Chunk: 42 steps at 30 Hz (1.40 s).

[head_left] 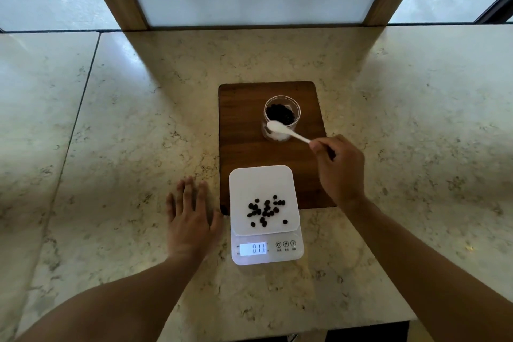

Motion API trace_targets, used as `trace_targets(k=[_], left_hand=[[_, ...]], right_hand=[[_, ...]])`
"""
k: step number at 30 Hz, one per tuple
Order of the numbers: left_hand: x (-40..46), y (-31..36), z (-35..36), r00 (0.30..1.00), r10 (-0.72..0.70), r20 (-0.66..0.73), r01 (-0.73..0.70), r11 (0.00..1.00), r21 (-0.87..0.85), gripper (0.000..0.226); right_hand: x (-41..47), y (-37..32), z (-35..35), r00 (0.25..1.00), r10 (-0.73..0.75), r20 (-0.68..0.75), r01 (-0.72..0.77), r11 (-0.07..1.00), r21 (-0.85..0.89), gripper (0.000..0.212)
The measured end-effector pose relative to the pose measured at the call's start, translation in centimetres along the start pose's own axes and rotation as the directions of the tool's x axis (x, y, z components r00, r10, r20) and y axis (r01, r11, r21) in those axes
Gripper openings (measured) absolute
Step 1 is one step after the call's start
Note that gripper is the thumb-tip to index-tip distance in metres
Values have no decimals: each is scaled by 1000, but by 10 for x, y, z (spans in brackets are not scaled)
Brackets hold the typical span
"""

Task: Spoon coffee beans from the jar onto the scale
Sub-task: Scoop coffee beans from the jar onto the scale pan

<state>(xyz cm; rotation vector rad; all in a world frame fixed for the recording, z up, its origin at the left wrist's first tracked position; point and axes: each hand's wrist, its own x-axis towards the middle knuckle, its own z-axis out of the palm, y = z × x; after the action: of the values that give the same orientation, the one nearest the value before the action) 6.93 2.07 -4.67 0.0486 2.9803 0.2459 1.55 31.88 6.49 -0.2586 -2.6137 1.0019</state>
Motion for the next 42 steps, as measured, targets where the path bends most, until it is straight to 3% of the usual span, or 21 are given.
trace_targets(k=[7,13,19,25,30,36,42], left_hand=[[-2,5,-8,999,-1,34,1,1000,3,76],[-2,8,-14,999,-3,46,4,1000,-10,77],[-1,7,-14,999,-1,37,3,999,-37,76],[-1,6,-11,999,-10,41,11,1000,-23,76],[0,5,-9,999,-11,38,12,1000,-22,76],[0,5,-8,999,-15,43,16,1000,-22,75],[-1,5,-8,999,-13,29,14,999,-37,74]], right_hand=[[51,-9,7,999,-28,-42,22,992,-128,23],[68,-11,11,983,0,186,38,979,-199,29],[79,-13,13,958,70,278,1,969,-248,27],[85,-18,4,946,-73,317,222,857,-465,21],[84,-18,3,928,-75,365,268,816,-513,14],[89,-25,9,934,45,354,146,858,-493,20],[105,-22,18,862,302,408,-158,924,-350,20]])
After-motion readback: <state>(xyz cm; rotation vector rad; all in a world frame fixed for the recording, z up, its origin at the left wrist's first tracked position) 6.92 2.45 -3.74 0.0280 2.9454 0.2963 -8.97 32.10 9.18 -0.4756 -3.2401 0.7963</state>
